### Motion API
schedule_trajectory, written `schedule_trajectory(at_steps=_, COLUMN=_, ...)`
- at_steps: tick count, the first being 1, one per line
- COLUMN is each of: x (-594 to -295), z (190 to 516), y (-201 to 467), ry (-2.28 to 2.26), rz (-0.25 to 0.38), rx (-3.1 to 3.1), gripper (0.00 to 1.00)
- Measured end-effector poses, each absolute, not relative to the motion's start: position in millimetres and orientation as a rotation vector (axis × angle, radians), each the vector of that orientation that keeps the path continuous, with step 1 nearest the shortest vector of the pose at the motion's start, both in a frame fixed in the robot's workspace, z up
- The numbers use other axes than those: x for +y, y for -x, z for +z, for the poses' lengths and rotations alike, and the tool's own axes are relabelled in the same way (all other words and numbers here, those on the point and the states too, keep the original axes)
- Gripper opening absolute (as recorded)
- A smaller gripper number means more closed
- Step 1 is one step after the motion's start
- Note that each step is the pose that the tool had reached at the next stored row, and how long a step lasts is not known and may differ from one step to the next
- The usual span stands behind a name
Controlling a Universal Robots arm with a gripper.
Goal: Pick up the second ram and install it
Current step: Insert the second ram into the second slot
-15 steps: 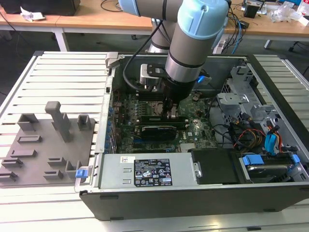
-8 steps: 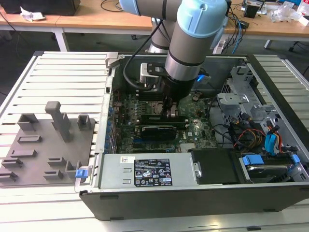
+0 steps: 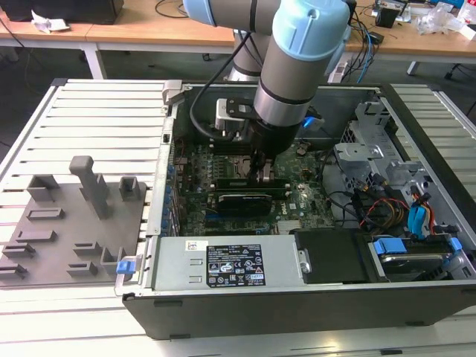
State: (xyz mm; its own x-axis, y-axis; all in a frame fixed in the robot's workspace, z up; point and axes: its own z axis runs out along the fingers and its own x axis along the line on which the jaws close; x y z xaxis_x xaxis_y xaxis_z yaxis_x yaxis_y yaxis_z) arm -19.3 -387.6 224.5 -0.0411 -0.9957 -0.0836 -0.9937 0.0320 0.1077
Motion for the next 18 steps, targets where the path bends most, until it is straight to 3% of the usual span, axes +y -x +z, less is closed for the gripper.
schedule_trajectory(at_steps=6, x=-387, z=223, y=20, ry=-2.165, rz=-0.213, rx=-2.247, gripper=0.13)
schedule_trajectory(at_steps=8, x=-387, z=223, y=20, ry=-2.165, rz=-0.212, rx=-2.246, gripper=0.21)
schedule_trajectory(at_steps=14, x=-385, z=251, y=20, ry=-2.163, rz=-0.207, rx=-2.244, gripper=0.21)
schedule_trajectory(at_steps=15, x=-384, z=257, y=20, ry=-2.161, rz=-0.204, rx=-2.244, gripper=0.2)
schedule_trajectory(at_steps=16, x=-382, z=265, y=20, ry=-2.16, rz=-0.201, rx=-2.242, gripper=0.11)
schedule_trajectory(at_steps=18, x=-382, z=272, y=20, ry=-2.16, rz=-0.2, rx=-2.242, gripper=0.11)
